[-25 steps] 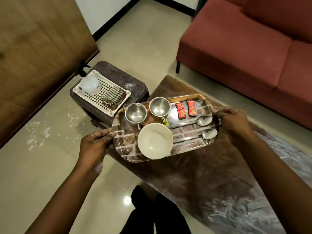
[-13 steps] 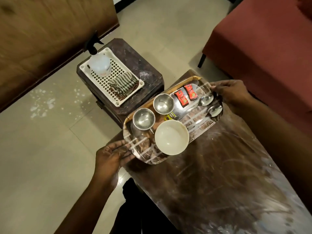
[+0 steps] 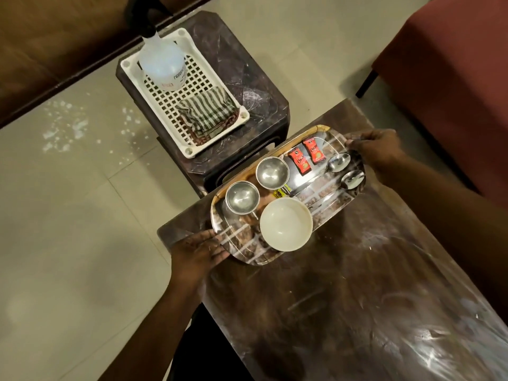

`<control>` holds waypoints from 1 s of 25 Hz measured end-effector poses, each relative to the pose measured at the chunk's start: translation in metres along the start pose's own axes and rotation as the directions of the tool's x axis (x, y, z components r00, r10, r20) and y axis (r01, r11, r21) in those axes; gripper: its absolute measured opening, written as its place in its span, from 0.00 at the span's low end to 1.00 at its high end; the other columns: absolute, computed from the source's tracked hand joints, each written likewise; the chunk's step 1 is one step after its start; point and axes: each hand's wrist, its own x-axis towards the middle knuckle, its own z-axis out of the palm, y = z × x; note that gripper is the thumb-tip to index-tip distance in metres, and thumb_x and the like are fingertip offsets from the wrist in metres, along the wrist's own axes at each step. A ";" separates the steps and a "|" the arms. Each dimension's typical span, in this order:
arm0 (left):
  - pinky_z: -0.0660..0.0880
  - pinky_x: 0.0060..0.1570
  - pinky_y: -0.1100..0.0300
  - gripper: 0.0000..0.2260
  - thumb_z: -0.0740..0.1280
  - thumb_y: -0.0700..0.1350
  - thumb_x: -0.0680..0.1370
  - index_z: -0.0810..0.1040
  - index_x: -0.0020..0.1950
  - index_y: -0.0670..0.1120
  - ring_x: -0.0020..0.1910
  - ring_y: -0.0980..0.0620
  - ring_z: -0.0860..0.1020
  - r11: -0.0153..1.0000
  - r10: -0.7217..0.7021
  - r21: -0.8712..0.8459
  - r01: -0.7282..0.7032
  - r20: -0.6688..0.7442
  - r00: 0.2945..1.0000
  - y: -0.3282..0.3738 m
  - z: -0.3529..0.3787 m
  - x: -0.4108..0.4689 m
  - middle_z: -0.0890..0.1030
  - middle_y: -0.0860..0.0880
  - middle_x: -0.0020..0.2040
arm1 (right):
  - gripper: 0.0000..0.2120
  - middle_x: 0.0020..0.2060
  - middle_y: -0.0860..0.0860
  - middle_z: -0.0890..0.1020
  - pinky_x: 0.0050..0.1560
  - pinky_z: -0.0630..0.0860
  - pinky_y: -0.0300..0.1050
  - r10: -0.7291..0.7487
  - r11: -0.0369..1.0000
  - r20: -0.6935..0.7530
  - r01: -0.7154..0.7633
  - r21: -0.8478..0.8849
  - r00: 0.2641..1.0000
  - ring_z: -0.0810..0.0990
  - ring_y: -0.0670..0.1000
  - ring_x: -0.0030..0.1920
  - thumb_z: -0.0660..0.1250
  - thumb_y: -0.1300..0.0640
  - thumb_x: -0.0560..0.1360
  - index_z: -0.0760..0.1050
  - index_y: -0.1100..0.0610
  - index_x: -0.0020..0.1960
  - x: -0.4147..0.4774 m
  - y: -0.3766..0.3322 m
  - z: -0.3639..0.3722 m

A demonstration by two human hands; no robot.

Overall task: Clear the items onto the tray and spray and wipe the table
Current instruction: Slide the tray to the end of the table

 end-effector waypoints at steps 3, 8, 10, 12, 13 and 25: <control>0.88 0.42 0.58 0.06 0.68 0.29 0.82 0.80 0.57 0.35 0.38 0.51 0.90 0.998 0.022 0.066 -0.022 -0.005 1.000 -0.005 0.002 0.012 0.89 0.41 0.45 | 0.02 0.48 0.57 0.86 0.46 0.84 0.47 0.026 1.000 -0.035 -0.026 0.008 0.999 0.84 0.51 0.39 0.72 0.66 0.80 0.84 0.62 0.50 0.008 0.008 0.006; 0.86 0.51 0.50 0.09 0.70 0.31 0.82 0.81 0.61 0.32 0.49 0.40 0.88 0.992 -0.001 0.129 0.005 -0.034 0.999 -0.012 0.002 0.027 0.88 0.37 0.51 | 0.12 0.52 0.62 0.86 0.52 0.85 0.54 0.060 0.998 -0.037 -0.060 -0.001 0.997 0.84 0.55 0.43 0.71 0.65 0.81 0.82 0.67 0.63 0.015 0.023 0.009; 0.85 0.51 0.49 0.07 0.69 0.31 0.82 0.81 0.60 0.32 0.49 0.40 0.88 0.990 -0.024 0.139 0.029 -0.037 0.999 -0.014 0.001 0.029 0.88 0.37 0.51 | 0.12 0.56 0.65 0.85 0.60 0.84 0.59 0.049 0.999 -0.039 -0.049 -0.001 0.998 0.84 0.58 0.49 0.71 0.65 0.81 0.82 0.66 0.63 0.015 0.027 0.010; 0.86 0.47 0.52 0.05 0.67 0.30 0.83 0.82 0.55 0.35 0.45 0.44 0.88 0.988 -0.044 0.146 0.047 -0.022 0.999 -0.015 0.001 0.029 0.89 0.41 0.46 | 0.12 0.58 0.65 0.85 0.61 0.83 0.58 0.041 0.999 -0.032 -0.042 -0.019 0.999 0.83 0.58 0.50 0.70 0.64 0.82 0.82 0.65 0.63 0.014 0.027 0.011; 0.86 0.47 0.52 0.05 0.66 0.30 0.83 0.82 0.54 0.35 0.44 0.44 0.88 0.987 -0.052 0.149 0.055 -0.022 0.998 -0.015 0.000 0.029 0.89 0.42 0.45 | 0.12 0.58 0.66 0.85 0.60 0.83 0.57 0.042 0.999 -0.025 -0.043 -0.031 0.999 0.83 0.58 0.50 0.70 0.63 0.82 0.82 0.65 0.64 0.013 0.028 0.012; 0.86 0.51 0.52 0.08 0.66 0.31 0.84 0.82 0.55 0.42 0.49 0.44 0.85 0.973 -0.027 0.228 0.022 0.017 0.999 -0.023 -0.006 0.032 0.85 0.41 0.50 | 0.12 0.54 0.63 0.85 0.45 0.82 0.48 0.045 0.996 -0.046 -0.048 -0.074 0.998 0.82 0.53 0.40 0.70 0.61 0.82 0.82 0.65 0.64 0.012 0.033 0.018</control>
